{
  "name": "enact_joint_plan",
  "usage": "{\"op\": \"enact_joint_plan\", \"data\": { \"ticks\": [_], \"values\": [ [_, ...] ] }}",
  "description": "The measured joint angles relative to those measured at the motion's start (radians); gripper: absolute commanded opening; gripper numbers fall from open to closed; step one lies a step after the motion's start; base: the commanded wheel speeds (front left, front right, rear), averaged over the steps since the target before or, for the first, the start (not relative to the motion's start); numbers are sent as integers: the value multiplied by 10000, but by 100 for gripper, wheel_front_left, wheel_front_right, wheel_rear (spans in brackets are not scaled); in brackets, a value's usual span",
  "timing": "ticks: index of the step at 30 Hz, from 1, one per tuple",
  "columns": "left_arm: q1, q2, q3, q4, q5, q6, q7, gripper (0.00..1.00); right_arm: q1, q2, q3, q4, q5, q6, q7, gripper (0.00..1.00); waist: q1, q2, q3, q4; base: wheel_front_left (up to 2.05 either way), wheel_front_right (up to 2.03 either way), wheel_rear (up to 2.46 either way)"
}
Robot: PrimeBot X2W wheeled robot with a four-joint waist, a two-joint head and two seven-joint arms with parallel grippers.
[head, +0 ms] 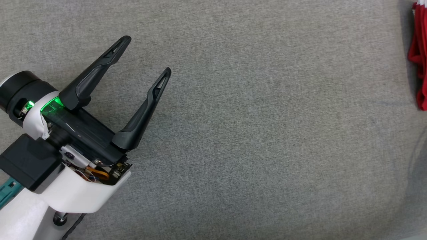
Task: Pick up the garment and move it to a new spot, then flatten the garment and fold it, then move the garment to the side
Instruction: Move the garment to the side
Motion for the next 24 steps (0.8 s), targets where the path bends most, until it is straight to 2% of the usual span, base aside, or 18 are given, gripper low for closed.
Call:
{"op": "enact_joint_plan", "data": {
  "ticks": [1, 2, 9, 12, 13, 18, 24],
  "values": [
    [-12, 6, -12, 23, -8, 0, -17, 100, 14, 165, 17, -54, 4, -6, -6, 76, 0, 0, 36, 41, 0, 0, 0],
    [-26, 23, -13, 40, -17, -2, -52, 100, 13, 336, 6, -84, -138, 10, 0, 100, 0, 0, 56, 71, 0, 0, 0],
    [194, -15, -96, 485, -109, 38, -169, 100, 418, 1626, -773, -456, -598, 6, -802, 100, 0, 0, -438, -22, 0, 0, 0],
    [513, -123, -144, 740, -194, 167, -215, 100, 781, 2215, -840, -667, -481, 6, -1576, 100, 0, 0, -861, -114, 0, 0, 0],
    [780, -211, -165, 911, -290, 272, -228, 100, 1124, 2658, -832, -832, -391, 4, -2029, 100, 0, 0, -1193, -191, 0, 0, 0],
    [1482, -372, -65, 1384, -556, 677, -253, 100, 1987, 3427, -355, -1206, 15, 4, -2767, 100, 0, 0, -2075, -381, 0, 0, 0],
    [2115, -583, 355, 1952, -951, 1156, -293, 100, 3023, 3716, 625, -1708, 531, 4, -3267, 100, 0, 0, -3056, -407, 0, 0, 0]
  ]
}}
